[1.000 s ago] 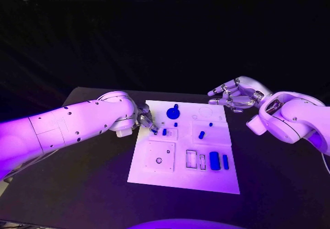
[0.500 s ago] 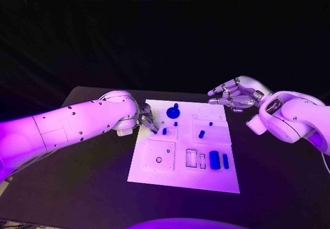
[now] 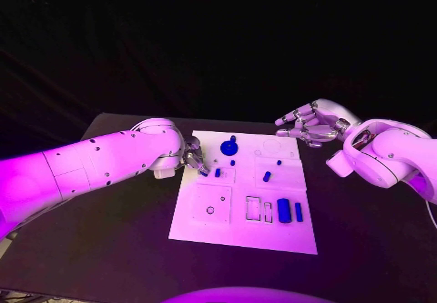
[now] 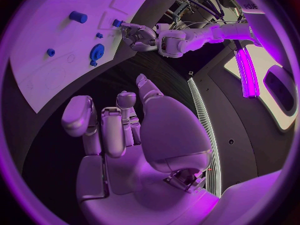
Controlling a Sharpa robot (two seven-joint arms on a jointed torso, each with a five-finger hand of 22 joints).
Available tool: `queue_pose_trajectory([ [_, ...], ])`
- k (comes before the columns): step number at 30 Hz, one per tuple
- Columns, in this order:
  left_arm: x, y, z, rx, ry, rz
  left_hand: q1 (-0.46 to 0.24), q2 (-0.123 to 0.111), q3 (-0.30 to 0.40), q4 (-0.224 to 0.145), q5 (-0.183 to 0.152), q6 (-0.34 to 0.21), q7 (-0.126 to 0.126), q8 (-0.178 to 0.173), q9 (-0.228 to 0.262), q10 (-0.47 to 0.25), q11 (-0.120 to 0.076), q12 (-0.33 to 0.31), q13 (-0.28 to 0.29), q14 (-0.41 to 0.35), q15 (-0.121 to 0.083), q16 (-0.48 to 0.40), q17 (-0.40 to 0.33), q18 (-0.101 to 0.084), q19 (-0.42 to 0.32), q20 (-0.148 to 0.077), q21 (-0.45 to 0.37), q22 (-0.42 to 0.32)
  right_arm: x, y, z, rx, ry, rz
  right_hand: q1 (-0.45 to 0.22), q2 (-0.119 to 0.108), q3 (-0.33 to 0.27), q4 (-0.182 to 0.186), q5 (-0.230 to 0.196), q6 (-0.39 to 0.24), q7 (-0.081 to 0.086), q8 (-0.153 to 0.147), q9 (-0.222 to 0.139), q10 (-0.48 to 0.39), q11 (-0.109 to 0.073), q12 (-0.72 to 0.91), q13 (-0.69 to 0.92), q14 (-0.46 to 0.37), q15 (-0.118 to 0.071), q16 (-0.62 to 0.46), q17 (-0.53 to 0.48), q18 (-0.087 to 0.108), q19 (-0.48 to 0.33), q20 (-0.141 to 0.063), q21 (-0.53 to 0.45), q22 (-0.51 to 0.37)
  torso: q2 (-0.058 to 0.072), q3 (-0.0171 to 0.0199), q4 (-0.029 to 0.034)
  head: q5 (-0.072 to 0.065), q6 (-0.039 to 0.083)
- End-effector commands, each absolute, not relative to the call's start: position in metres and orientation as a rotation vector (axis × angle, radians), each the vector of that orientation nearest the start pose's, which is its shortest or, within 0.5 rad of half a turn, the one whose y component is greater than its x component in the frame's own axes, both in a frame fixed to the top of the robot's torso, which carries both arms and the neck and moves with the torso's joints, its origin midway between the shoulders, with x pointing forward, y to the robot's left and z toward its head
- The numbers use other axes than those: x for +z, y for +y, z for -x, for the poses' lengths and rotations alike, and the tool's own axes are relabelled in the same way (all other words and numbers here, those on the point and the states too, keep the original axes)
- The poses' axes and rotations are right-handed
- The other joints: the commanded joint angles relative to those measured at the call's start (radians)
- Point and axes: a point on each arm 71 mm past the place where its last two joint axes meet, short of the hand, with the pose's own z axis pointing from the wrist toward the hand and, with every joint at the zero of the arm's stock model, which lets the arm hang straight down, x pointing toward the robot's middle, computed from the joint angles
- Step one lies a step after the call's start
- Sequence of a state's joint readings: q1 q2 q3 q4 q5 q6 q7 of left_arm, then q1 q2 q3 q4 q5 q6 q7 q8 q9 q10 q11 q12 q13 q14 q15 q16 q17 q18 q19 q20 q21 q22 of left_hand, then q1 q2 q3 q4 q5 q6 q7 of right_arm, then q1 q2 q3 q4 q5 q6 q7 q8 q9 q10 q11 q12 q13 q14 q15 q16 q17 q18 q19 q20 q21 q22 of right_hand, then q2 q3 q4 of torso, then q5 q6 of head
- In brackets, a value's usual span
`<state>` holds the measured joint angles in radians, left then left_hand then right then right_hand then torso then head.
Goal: Assemble the parts on the task board
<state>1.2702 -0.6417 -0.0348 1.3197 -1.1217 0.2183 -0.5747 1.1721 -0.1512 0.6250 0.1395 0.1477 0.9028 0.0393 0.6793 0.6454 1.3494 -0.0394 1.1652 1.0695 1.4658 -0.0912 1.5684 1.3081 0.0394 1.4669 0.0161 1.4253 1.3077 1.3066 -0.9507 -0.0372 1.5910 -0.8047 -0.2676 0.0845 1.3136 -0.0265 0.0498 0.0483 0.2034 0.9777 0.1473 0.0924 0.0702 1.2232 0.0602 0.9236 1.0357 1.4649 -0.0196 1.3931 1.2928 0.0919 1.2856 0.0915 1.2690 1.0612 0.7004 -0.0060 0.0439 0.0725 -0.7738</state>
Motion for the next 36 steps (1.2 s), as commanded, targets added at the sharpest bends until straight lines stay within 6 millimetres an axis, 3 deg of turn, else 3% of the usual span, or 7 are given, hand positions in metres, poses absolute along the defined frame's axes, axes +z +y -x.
queue_pose_trajectory([
  [1, -0.2107, 0.1772, -0.5189, -0.272, 2.362, 0.072, -0.010, 0.004, 0.121, -0.121, 0.001, 0.012, -0.009, 0.004, -0.001, 0.007, -0.001, -0.001, -0.001, 0.105, -0.005, 0.002, 0.263, -0.003, 0.060, -0.006, 0.005, 0.146, -0.1298, -0.2295, -0.4865, 1.082, 1.676, -0.321, 0.002, 0.011, -0.005, -0.001, 0.006, -0.004, 0.000, 0.003, -0.001, -0.008, -0.001, -0.006, -0.001, 0.043, 0.003, -0.004, -0.001, 0.016, -0.004, -0.001, -0.006, -0.001, 0.000, -0.0002, 0.0005, 0.000, 0.000],
  [24, -0.2135, 0.1730, -0.5230, -0.259, 2.379, 0.098, -0.065, 0.033, 0.097, -0.090, 0.000, 0.032, -0.019, 0.021, -0.004, 0.017, -0.009, 0.001, 0.000, 0.105, -0.011, 0.002, 0.263, -0.006, 0.064, -0.011, 0.014, 0.156, -0.1298, -0.2294, -0.4863, 1.082, 1.677, -0.320, 0.002, 0.011, -0.005, -0.001, 0.006, -0.004, 0.000, 0.003, -0.001, -0.008, -0.001, -0.006, -0.001, 0.043, 0.003, -0.004, -0.001, 0.016, -0.004, -0.001, -0.006, -0.001, 0.000, -0.0002, 0.0002, -0.001, -0.003],
  [31, -0.2167, 0.1703, -0.5232, -0.253, 2.395, 0.100, -0.089, 0.025, 0.072, -0.083, -0.001, 0.042, -0.026, 0.026, -0.006, 0.023, -0.013, 0.006, 0.004, 0.105, -0.013, 0.002, 0.263, -0.008, 0.068, -0.012, 0.025, 0.165, -0.1297, -0.2286, -0.4860, 1.084, 1.677, -0.318, 0.005, 0.014, -0.009, 0.000, 0.006, -0.004, 0.000, 0.004, -0.001, -0.010, -0.001, -0.007, -0.004, 0.042, 0.003, -0.007, -0.004, 0.017, -0.005, 0.000, -0.010, -0.005, 0.000, 0.0011, -0.0017, 0.000, -0.004],
  [36, -0.2180, 0.1703, -0.5229, -0.244, 2.408, 0.096, -0.108, 0.013, 0.048, -0.080, -0.002, 0.049, -0.030, 0.028, -0.009, 0.027, -0.016, 0.009, 0.007, 0.105, -0.016, 0.002, 0.263, -0.009, 0.069, -0.014, 0.028, 0.168, -0.1295, -0.2284, -0.4858, 1.087, 1.676, -0.316, 0.005, 0.014, -0.009, 0.000, 0.006, -0.004, 0.000, 0.004, -0.001, -0.010, -0.001, -0.007, -0.004, 0.042, 0.003, -0.007, -0.004, 0.017, -0.005, 0.000, -0.010, -0.005, 0.000, -0.0003, 0.0004, -0.002, -0.003],
])
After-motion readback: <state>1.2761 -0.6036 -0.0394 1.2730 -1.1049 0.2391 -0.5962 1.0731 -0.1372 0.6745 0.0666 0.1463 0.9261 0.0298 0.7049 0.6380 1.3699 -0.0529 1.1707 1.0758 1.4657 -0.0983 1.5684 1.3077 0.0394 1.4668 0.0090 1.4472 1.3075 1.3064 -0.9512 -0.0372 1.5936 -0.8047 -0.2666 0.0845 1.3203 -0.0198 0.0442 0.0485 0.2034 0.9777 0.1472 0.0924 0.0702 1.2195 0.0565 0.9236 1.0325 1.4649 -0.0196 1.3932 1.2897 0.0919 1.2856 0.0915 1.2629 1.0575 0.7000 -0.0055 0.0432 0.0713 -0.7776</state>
